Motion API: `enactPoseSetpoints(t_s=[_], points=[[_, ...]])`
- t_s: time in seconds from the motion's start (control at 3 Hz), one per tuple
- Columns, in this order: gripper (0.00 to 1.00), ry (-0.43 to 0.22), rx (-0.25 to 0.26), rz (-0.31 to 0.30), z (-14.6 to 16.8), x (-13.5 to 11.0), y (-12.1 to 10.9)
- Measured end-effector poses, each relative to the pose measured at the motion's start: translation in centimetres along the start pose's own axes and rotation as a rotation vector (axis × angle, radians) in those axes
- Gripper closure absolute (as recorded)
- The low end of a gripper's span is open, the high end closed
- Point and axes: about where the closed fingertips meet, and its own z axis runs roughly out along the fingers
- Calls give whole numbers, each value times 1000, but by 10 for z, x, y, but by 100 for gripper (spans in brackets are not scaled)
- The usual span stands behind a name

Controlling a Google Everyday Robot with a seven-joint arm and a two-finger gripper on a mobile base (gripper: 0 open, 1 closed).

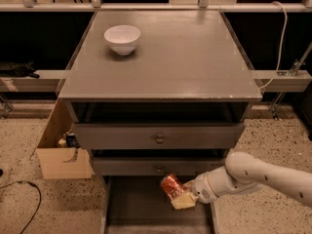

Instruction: Place coke can into bottom drawer

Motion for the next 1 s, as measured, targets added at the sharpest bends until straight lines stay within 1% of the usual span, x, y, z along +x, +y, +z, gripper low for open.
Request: enactPoseSetpoints(t_s=[0.33,0.67,1.0], points=[[100,33,-15,42,28,12,-17],[100,121,-21,159,95,52,-62],[100,203,-29,271,154,102,-96]])
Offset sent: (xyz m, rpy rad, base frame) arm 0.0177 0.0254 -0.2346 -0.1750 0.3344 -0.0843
